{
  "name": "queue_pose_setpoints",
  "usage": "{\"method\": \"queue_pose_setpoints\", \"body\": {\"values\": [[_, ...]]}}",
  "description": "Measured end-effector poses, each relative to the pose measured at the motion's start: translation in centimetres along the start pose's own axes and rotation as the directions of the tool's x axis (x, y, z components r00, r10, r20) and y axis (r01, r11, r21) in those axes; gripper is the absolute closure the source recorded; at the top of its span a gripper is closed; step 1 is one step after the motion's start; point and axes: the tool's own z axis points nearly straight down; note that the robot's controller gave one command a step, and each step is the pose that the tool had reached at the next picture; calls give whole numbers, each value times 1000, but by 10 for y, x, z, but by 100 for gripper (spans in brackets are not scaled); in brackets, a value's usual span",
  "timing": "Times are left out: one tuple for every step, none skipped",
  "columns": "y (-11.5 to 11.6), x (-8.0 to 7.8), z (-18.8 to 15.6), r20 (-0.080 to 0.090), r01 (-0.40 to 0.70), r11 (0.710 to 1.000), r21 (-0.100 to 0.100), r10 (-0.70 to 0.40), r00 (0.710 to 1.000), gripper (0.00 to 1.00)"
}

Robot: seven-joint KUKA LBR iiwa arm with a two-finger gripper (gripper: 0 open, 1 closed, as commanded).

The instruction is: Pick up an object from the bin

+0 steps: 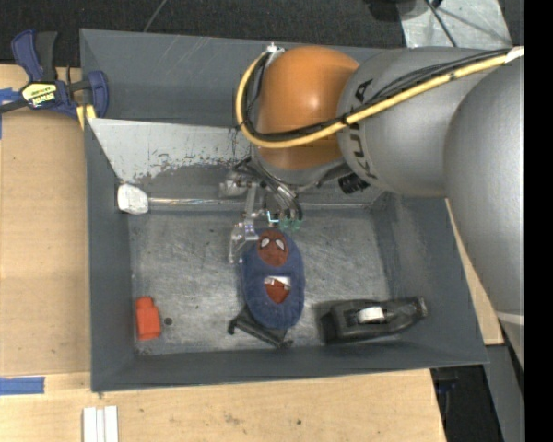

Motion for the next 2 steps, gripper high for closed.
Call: {"method": "queue_pose_setpoints", "body": {"values": [[-72,-3,67,11,-128,992,-13,129,992,0],[-130,34,39,15,-364,932,-6,364,931,0]]}}
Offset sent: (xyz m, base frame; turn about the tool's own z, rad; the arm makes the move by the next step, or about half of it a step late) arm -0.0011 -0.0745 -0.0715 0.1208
